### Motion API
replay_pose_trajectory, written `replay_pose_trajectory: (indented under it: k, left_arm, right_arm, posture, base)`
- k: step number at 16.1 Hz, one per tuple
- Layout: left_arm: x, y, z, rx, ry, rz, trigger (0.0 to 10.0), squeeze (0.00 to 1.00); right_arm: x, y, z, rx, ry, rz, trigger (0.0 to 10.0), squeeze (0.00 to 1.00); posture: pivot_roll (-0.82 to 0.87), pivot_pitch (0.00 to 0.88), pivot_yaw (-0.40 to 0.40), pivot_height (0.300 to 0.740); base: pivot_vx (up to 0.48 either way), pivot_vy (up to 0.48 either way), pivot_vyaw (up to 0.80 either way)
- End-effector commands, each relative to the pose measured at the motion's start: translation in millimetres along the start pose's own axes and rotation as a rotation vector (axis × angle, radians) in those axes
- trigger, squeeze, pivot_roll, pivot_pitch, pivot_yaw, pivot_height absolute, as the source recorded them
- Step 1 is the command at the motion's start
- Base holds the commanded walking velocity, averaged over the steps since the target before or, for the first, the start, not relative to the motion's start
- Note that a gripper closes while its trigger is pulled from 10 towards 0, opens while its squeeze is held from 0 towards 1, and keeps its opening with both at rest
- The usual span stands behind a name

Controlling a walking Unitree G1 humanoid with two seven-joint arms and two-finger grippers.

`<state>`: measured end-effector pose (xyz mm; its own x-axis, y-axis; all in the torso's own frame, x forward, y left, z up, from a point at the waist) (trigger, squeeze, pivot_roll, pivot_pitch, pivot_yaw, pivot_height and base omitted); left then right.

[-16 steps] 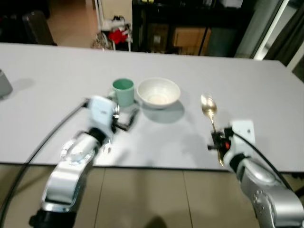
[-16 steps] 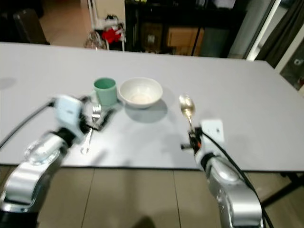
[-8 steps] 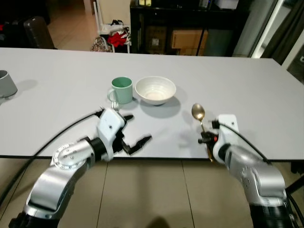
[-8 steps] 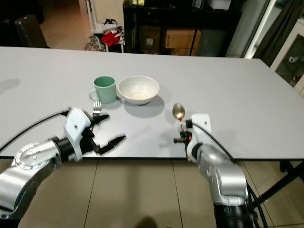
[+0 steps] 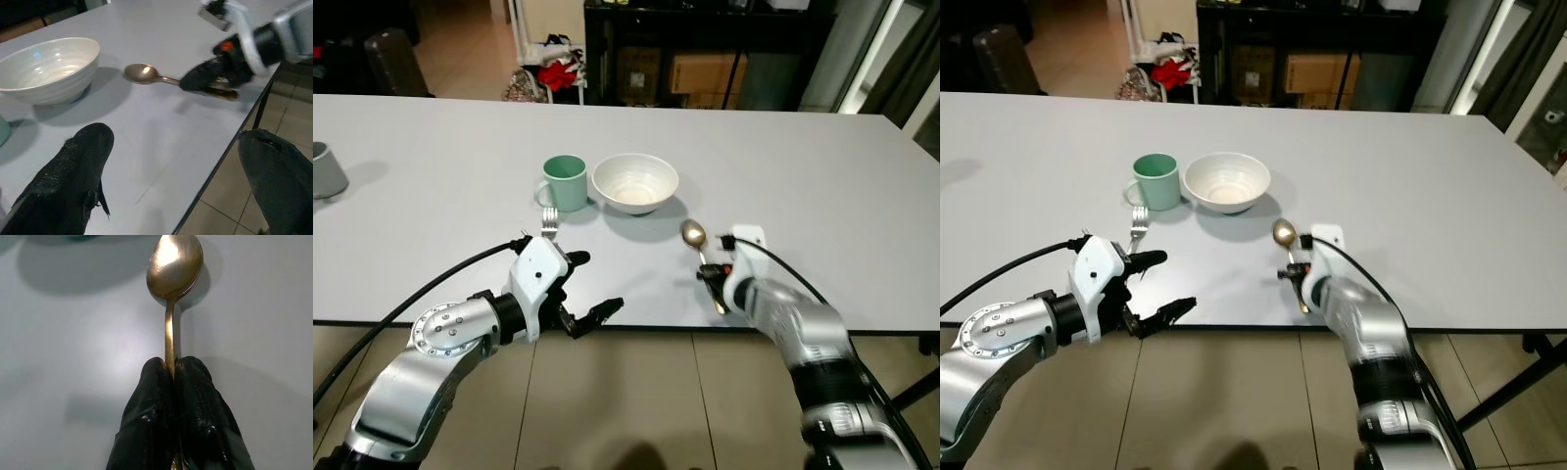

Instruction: Setting the table

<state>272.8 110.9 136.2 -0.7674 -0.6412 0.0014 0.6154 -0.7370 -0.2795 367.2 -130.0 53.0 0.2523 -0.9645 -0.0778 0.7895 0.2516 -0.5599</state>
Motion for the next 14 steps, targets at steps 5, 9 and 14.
replay_pose_trajectory:
  k: [5, 9, 14]
  left_arm:
    - [3.5, -5.2, 1.0, -0.015, 0.007, -0.016, 10.0, 0.0]
    - [3.8, -5.3, 1.6, -0.013, 0.008, -0.009, 10.0, 0.0]
    - [4.1, -4.8, 1.3, -0.013, 0.009, -0.011, 10.0, 0.0]
  right_arm:
    - [-5.6, 15.4, 2.8, -0.027, 0.005, 0.02, 10.0, 0.0]
    - [-9.9, 15.5, -3.8, -0.086, 0.029, 0.004, 10.0, 0.0]
    - [-21.9, 0.0, -11.0, -0.089, 0.046, 0.017, 10.0, 0.0]
  posture:
    - [0.01, 0.0, -0.017, 0.74]
    - [0.02, 0.0, -0.035, 0.74]
    - [0.01, 0.0, -0.03, 0.74]
  base:
    - [0.0, 0.0, 0.0]
    - [0.0, 0.0, 0.0]
    - [0.0, 0.0, 0.0]
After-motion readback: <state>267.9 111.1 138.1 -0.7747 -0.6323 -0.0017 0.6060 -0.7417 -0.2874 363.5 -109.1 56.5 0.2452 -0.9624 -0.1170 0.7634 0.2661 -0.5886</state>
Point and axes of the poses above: a point about 5 cm out from each wrist's last joint towards the gripper, its own y axis pointing out of the wrist towards the gripper, its own z axis along the axis of the wrist's last joint, x = y × z, the point moved 5 cm from there along y, pointing out of the wrist towards the gripper, and after that the axes turned 8 degrees about -y, right-handed, at the moved point
